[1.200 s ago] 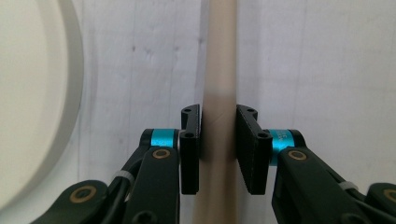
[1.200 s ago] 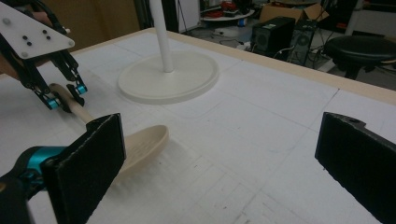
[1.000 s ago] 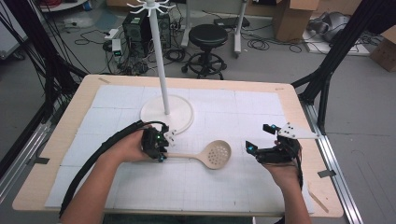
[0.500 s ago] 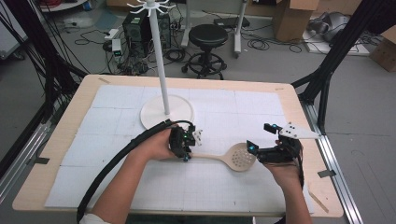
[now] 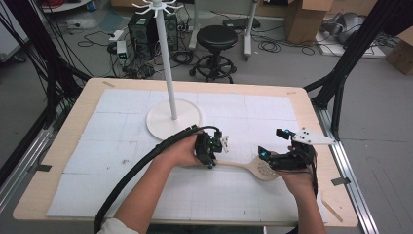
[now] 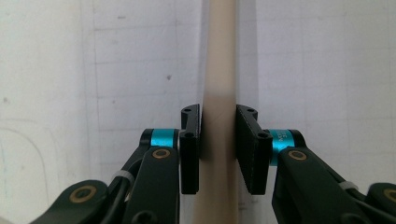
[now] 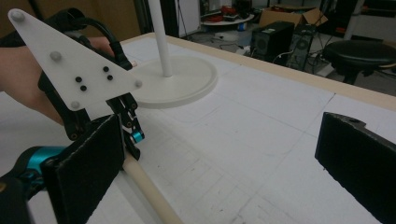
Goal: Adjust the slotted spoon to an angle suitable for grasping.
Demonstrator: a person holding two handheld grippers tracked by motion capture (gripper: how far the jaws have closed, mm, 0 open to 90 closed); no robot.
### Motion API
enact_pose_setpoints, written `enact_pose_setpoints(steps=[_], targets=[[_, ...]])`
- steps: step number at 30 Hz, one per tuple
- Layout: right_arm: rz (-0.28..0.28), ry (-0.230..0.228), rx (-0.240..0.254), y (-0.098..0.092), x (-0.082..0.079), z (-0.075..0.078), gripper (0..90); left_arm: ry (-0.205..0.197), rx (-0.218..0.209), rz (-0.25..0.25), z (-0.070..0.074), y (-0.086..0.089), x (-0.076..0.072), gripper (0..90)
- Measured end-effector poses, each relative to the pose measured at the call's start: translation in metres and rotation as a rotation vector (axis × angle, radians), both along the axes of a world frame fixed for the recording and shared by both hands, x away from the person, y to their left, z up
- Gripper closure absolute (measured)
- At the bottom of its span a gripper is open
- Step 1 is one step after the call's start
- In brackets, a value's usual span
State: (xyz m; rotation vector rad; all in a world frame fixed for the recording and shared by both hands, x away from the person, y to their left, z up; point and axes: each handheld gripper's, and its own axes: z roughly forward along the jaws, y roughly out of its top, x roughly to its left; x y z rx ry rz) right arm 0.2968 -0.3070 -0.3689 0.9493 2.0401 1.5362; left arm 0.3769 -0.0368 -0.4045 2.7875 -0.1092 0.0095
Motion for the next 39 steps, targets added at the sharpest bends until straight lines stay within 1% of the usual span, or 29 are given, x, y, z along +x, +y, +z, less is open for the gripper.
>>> enact_pose_setpoints(steps=[3,4,8,10,11,14,16,17,18,19,20,21,22,23,24,25,26,27,28,30,32,35,37,39], targets=[[0.0,0.003,0.002,0.0,0.0,0.0,0.7,0.001,0.003,0.001,-0.002,-0.002,0.0,72.4],[-0.001,0.001,0.0,-0.001,0.0,0.0,0.7,0.005,0.011,0.003,-0.004,-0.003,0.0,72.4],[-0.002,0.003,0.001,-0.001,0.0,0.0,0.7,0.013,0.005,0.011,-0.004,-0.002,0.001,70.9],[-0.001,0.001,-0.001,-0.001,0.0,0.0,0.7,0.006,0.007,0.02,-0.004,-0.001,0.001,61.3],[0.0,0.003,0.0,-0.001,0.0,0.0,0.7,-0.007,0.011,0.024,-0.003,0.0,0.001,60.5],[-0.002,-0.003,0.006,-0.001,-0.001,0.001,0.7,-0.007,0.009,0.027,-0.001,0.002,0.001,57.0],[-0.001,-0.005,0.004,-0.001,-0.001,0.001,0.7,-0.006,-0.009,0.036,0.002,0.006,0.0,55.4],[0.0,-0.004,0.004,-0.001,-0.001,0.001,0.7,-0.006,-0.032,0.041,0.007,0.012,0.0,54.9],[0.0,-0.004,0.004,-0.001,-0.001,0.001,0.7,-0.006,-0.032,0.041,0.007,0.012,0.0,53.6],[0.0,-0.004,0.004,-0.001,-0.001,0.001,0.7,0.012,-0.07,0.048,0.012,0.021,0.0,52.8],[0.0,-0.004,0.004,-0.001,-0.001,0.001,0.7,0.012,-0.07,0.048,0.012,0.021,0.0,52.5],[0.0,-0.003,0.003,-0.001,-0.001,0.001,0.7,0.009,-0.109,0.063,0.019,0.031,-0.001,51.4],[0.0,-0.004,0.001,-0.001,-0.001,0.001,0.7,0.007,-0.122,0.066,0.022,0.035,-0.001,50.7],[0.0,-0.004,0.001,-0.001,-0.001,0.001,0.7,0.007,-0.122,0.066,0.022,0.035,-0.001,50.1],[0.002,-0.003,0.0,0.0,-0.001,0.0,0.7,0.009,-0.15,0.076,0.027,0.042,-0.002,49.3],[0.002,-0.003,0.0,0.0,-0.001,0.0,0.7,0.002,-0.173,0.08,0.031,0.047,-0.003,49.3],[0.004,-0.002,-0.003,0.0,-0.001,0.0,0.7,-0.003,-0.195,0.088,0.035,0.053,-0.005,46.8],[0.004,-0.002,-0.003,0.0,-0.001,0.0,0.7,-0.004,-0.217,0.092,0.039,0.059,-0.007,46.8],[0.004,-0.004,-0.004,0.0,-0.001,0.0,0.7,-0.011,-0.24,0.1,0.042,0.065,-0.008,43.3],[0.004,-0.001,-0.003,0.001,-0.001,0.0,0.7,-0.022,-0.277,0.116,0.047,0.077,-0.012,41.9],[0.003,0.001,-0.004,0.001,-0.001,0.0,0.7,-0.008,-0.323,0.138,0.051,0.09,-0.015,41.4],[0.004,0.003,-0.006,0.001,-0.002,0.001,0.7,-0.02,-0.387,0.155,0.055,0.109,-0.021,38.2],[0.003,0.001,-0.003,0.0,-0.002,0.001,0.7,-0.028,-0.419,0.164,0.056,0.122,-0.025,37.0],[0.003,0.0,-0.004,0.0,-0.002,0.001,0.7,-0.039,-0.438,0.18,0.056,0.134,-0.029,36.3]])
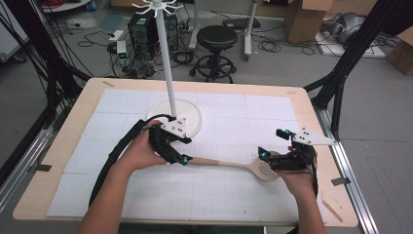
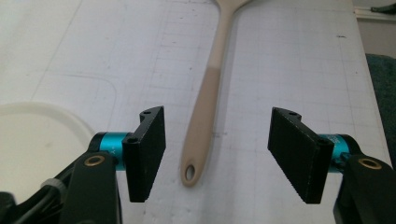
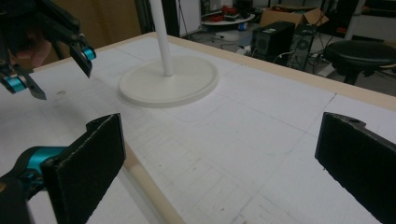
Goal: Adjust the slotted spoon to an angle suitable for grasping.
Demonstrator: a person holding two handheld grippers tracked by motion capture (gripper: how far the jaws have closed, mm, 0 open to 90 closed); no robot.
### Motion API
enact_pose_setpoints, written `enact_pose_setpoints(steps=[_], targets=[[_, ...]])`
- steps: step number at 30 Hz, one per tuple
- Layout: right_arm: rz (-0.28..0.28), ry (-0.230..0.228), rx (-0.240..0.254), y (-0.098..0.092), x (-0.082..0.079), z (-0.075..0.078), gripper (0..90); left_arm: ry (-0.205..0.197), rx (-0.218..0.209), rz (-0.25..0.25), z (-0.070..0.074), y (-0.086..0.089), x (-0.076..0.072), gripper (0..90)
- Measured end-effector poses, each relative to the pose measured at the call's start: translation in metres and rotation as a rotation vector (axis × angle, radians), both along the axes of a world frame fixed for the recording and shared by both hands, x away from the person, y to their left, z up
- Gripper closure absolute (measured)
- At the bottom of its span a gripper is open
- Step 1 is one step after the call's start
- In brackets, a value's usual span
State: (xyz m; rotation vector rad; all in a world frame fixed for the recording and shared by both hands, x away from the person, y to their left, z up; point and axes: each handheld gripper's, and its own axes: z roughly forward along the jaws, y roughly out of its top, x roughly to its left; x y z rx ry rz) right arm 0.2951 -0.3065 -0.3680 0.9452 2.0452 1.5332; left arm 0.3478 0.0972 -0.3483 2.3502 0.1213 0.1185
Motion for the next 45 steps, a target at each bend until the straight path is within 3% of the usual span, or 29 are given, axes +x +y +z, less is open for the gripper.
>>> enact_pose_setpoints(steps=[2,7,14,15,17,22,26,35,41,45], targets=[[0.001,0.002,-0.004,0.001,0.0,0.0,0.7,-0.019,-0.008,0.019,0.0,0.011,-0.004,36.0],[0.002,0.006,-0.008,0.002,0.0,0.0,0.7,-0.021,-0.05,0.055,0.0,0.036,-0.013,34.3],[0.007,0.006,-0.013,0.003,0.001,-0.001,0.7,-0.043,-0.156,0.129,-0.002,0.075,-0.025,32.2],[0.007,0.006,-0.013,0.003,0.001,-0.001,0.7,-0.043,-0.156,0.129,-0.002,0.075,-0.025,32.1],[0.007,0.015,-0.007,0.004,0.002,-0.002,0.7,-0.05,-0.189,0.17,-0.001,0.09,-0.024,31.3],[0.008,0.014,-0.006,0.003,0.003,-0.002,0.7,-0.053,-0.234,0.188,-0.005,0.101,-0.027,27.5],[0.011,0.008,-0.013,0.004,0.004,-0.002,0.7,-0.058,-0.217,0.203,-0.008,0.104,-0.027,24.0],[0.008,0.007,-0.008,0.002,0.002,0.001,0.7,-0.072,-0.312,0.251,-0.006,0.122,-0.028,16.9],[0.008,0.012,-0.01,0.002,0.002,0.001,0.7,-0.085,-0.338,0.269,-0.008,0.131,-0.029,13.6],[0.014,0.01,-0.014,0.004,0.002,0.001,0.7,-0.099,-0.37,0.284,-0.007,0.136,-0.029,6.6]])
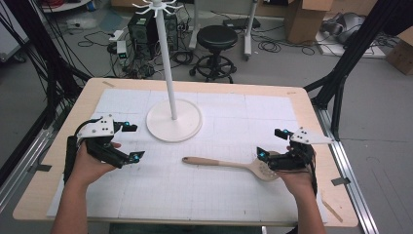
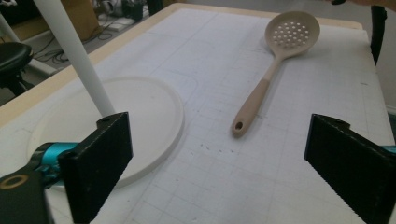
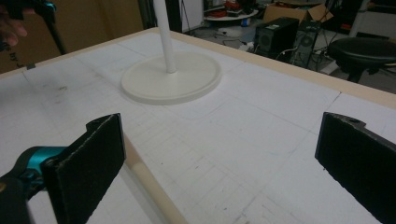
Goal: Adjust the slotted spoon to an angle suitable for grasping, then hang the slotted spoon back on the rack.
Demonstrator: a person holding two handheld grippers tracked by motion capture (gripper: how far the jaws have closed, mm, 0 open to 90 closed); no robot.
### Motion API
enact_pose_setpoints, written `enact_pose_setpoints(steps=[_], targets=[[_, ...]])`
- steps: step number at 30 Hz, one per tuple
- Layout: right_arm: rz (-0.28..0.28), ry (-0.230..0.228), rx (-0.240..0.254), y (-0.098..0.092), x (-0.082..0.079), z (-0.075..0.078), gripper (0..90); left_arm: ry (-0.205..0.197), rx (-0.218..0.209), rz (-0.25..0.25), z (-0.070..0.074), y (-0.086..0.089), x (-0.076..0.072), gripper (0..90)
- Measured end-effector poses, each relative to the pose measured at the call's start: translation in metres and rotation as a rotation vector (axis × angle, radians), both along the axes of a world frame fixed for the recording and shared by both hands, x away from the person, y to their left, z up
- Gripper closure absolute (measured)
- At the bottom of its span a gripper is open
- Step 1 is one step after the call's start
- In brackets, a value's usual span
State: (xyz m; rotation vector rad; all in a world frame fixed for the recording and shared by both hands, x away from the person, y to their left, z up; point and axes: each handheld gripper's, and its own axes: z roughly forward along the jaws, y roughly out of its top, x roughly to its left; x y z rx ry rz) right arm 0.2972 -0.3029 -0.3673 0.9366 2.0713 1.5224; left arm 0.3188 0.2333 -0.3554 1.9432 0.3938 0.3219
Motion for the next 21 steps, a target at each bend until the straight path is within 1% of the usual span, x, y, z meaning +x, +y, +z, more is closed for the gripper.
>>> enact_pose_setpoints(steps=[2,4,8,10,12,13,18,19,20,21], targets=[[0.0,-0.001,-0.003,0.0,0.0,0.0,0.7,-0.004,-0.017,0.016,0.0,0.002,0.0,5.5],[0.001,0.005,-0.005,0.001,0.0,0.0,0.7,-0.007,-0.02,0.017,0.0,0.002,0.0,3.2],[0.008,-0.001,-0.01,0.001,0.0,0.0,0.7,-0.018,-0.015,0.02,0.001,0.001,-0.001,3.0],[0.008,0.006,-0.008,0.002,-0.001,0.0,0.7,-0.018,-0.021,0.02,0.001,0.001,-0.001,2.0],[0.01,0.002,-0.009,0.002,-0.001,0.0,0.7,-0.016,-0.029,0.017,0.001,0.002,-0.002,1.8],[0.013,-0.001,-0.009,0.003,-0.001,0.001,0.7,-0.021,-0.029,0.019,0.002,0.002,-0.002,1.8],[0.017,-0.002,-0.015,0.006,-0.001,0.001,0.7,-0.021,-0.036,0.024,0.001,0.004,-0.001,1.8],[0.022,0.008,-0.009,0.009,0.0,0.0,0.7,-0.018,-0.037,0.027,0.001,0.004,-0.001,1.8],[0.022,0.008,-0.009,0.009,0.0,0.0,0.7,-0.017,-0.038,0.029,0.0,0.005,0.0,1.8],[0.029,0.014,-0.022,0.013,0.0,-0.001,0.7,-0.014,-0.042,0.024,0.0,0.005,0.0,1.8]])
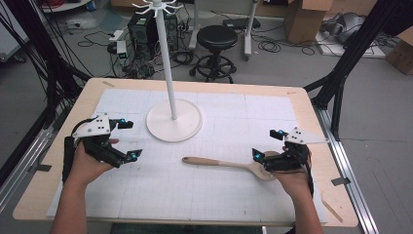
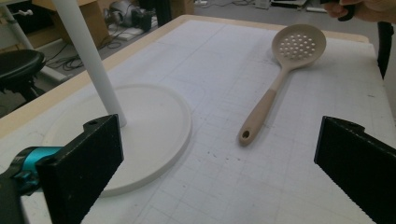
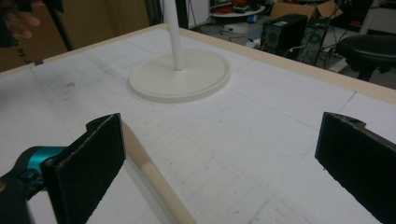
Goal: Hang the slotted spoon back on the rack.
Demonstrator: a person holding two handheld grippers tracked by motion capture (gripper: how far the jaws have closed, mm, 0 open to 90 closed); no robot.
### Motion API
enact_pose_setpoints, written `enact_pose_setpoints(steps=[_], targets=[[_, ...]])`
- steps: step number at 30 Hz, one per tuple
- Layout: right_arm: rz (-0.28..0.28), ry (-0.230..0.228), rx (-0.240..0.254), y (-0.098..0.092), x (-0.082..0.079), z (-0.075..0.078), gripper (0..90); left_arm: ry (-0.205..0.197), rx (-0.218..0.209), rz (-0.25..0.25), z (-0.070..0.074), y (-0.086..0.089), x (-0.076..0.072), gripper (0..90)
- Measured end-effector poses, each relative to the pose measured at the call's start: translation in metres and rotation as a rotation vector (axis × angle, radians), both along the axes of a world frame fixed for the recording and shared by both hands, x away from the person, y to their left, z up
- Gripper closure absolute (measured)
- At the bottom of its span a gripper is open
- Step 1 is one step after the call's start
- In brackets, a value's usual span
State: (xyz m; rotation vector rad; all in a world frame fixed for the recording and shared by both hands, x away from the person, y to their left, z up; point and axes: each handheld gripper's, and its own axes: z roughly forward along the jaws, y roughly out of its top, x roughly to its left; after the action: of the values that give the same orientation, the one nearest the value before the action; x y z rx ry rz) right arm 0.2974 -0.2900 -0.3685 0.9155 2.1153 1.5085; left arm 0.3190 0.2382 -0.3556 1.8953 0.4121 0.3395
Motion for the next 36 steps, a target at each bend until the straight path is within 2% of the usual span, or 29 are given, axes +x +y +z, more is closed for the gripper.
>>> enact_pose_setpoints(steps=[5,9,15,16,17,19,22,24,25,27,29,31,33,34,36], targets=[[0.016,0.009,-0.041,0.009,0.001,0.0,0.7,-0.003,-0.018,-0.01,0.0,0.002,0.002,1.8],[0.029,0.009,-0.06,0.015,0.005,0.003,0.7,0.004,-0.01,-0.003,-0.001,0.002,0.002,1.8],[0.084,0.068,-0.171,0.035,0.024,0.005,0.8,0.002,-0.003,0.015,-0.001,0.003,0.003,1.8],[0.084,0.068,-0.171,0.035,0.024,0.005,0.8,0.003,0.0,0.02,-0.001,0.003,0.003,1.8],[0.105,0.088,-0.214,0.041,0.03,0.005,0.8,0.004,0.003,0.02,-0.002,0.003,0.003,1.8],[0.114,0.096,-0.228,0.045,0.032,0.004,0.8,0.002,0.008,0.02,-0.002,0.003,0.003,1.8],[0.154,0.134,-0.272,0.057,0.042,0.001,0.8,0.0,-0.003,0.02,-0.001,0.005,0.002,1.8],[0.165,0.141,-0.291,0.061,0.045,0.0,0.8,-0.002,-0.004,0.023,0.0,0.006,0.002,1.8],[0.175,0.155,-0.331,0.069,0.047,-0.001,1.4,-0.005,-0.009,0.026,0.0,0.007,0.001,1.8],[0.197,0.162,-0.368,0.076,0.049,-0.002,2.0,-0.007,-0.009,0.026,0.001,0.008,0.001,1.8],[0.21,0.164,-0.383,0.08,0.05,-0.003,2.1,-0.01,-0.014,0.03,0.001,0.009,0.001,1.8],[0.234,0.171,-0.415,0.086,0.052,-0.004,3.7,-0.012,-0.012,0.03,0.001,0.009,0.001,1.8],[0.278,0.197,-0.473,0.092,0.054,-0.007,10.5,-0.007,-0.006,0.031,0.001,0.009,0.001,1.8],[0.291,0.204,-0.485,0.095,0.055,-0.008,14.3,-0.008,-0.003,0.029,0.001,0.008,0.001,1.8],[0.3,0.22,-0.496,0.097,0.055,-0.009,15.3,-0.009,-0.004,0.026,0.001,0.008,0.001,1.8]])
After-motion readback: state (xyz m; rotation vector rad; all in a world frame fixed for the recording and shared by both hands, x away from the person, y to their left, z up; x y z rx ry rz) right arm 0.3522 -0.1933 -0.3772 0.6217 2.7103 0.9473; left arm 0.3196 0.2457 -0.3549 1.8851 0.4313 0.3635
